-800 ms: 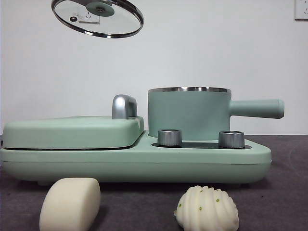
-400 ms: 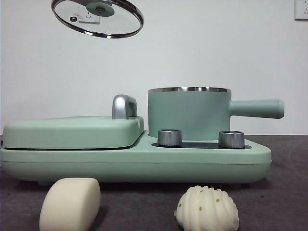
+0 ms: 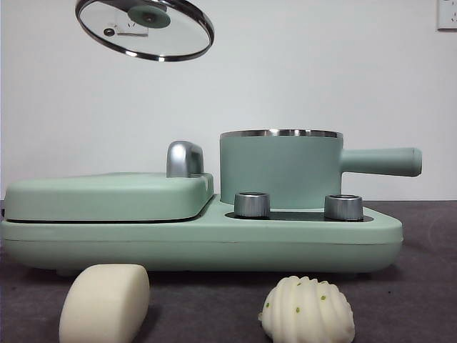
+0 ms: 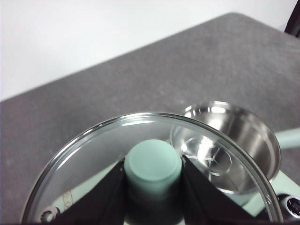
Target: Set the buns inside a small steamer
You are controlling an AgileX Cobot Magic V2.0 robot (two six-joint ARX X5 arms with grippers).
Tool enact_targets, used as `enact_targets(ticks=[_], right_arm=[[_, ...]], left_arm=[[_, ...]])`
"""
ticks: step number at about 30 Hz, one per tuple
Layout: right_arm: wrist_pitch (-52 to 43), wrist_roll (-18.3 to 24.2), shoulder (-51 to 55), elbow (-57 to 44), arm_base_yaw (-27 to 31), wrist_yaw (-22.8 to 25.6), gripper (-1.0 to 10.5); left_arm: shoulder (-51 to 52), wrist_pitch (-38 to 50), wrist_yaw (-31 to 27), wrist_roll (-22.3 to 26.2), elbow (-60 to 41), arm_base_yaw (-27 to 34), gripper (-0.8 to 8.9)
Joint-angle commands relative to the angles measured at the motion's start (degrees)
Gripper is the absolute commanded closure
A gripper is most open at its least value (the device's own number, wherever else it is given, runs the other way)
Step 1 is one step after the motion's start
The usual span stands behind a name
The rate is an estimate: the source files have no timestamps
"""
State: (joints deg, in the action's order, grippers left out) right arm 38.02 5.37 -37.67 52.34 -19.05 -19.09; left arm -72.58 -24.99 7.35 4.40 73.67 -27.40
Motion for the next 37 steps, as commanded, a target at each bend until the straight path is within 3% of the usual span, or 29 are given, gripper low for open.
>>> enact_targets(ticks=[1, 6, 20, 27, 37], right_arm=[[0.7, 3.3, -2.4, 0.4, -2.5, -0.6, 5.9], [0.5, 7.3, -7.4, 0.4, -9.7, -0.4, 5.9], [-11.8, 10.8, -26.8, 0.4, -30.6, -0.3, 5.9], [-15.1, 13.5, -36.8, 0.4, -36.8, -0.4, 5.5], [-23.2, 13.6, -49.4, 0.4, -42.4, 1.6, 5.4]], left_arm=[[0.7, 1.0, 0.2, -0.9, 1.6, -0.3, 7.98], [1.1, -1.6, 0.2, -0.9, 0.7, 0.5, 7.98], [1.9, 0.8, 0.2, 0.6, -2.2, 3.0, 7.98], [1.8, 0.6, 0.2, 0.8, -2.2, 3.1, 7.98], [1.8, 0.6, 0.2, 0.8, -2.2, 3.1, 7.98]])
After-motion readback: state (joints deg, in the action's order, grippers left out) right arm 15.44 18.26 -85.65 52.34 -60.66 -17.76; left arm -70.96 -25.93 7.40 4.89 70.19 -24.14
